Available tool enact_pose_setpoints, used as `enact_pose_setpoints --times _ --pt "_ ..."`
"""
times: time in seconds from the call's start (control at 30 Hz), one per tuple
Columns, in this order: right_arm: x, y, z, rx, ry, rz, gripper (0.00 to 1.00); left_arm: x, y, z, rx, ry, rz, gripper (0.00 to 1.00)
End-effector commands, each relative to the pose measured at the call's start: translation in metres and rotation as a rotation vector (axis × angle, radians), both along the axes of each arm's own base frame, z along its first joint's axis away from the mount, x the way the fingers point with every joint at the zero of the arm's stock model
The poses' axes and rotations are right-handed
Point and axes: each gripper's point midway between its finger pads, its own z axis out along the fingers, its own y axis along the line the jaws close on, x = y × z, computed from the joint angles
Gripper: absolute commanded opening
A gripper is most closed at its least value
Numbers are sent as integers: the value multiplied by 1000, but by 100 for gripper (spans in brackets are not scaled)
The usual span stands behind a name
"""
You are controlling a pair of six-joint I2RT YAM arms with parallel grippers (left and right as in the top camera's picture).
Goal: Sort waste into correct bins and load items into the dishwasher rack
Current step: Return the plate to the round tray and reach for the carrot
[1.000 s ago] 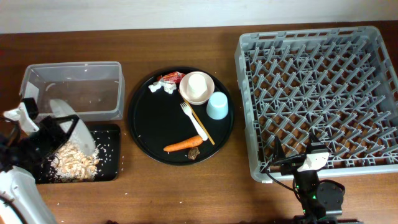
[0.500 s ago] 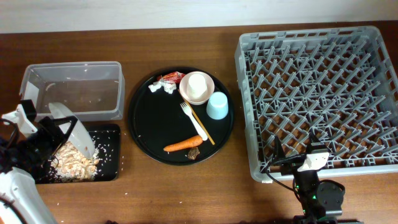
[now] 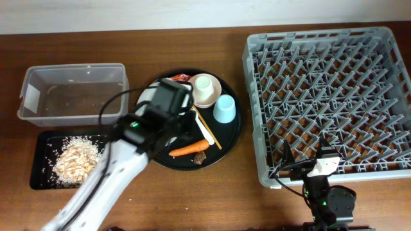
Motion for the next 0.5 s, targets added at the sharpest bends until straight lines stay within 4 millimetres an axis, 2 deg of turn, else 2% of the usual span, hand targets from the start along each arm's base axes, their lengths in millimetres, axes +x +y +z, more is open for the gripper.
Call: enact_pose_setpoints --times 0.0,0.03,0.17,0.33,0.4,0.47 --pt "0 -2 -3 8 4 -11 99 17 -13 -43 104 50 5 0" --pt "0 -2 -3 8 4 -11 99 21 -15 -59 121 78 3 0" --pt "0 -2 -3 8 4 -11 98 32 -19 -88 151 113 18 0" --pt "0 -2 -3 8 4 -11 99 52 2 -122 311 90 92 0" --pt "0 -2 -3 8 4 -11 99 54 3 -135 331 107 94 1" --pt "0 -2 -3 8 4 -11 99 56 2 -145 337 116 94 6"
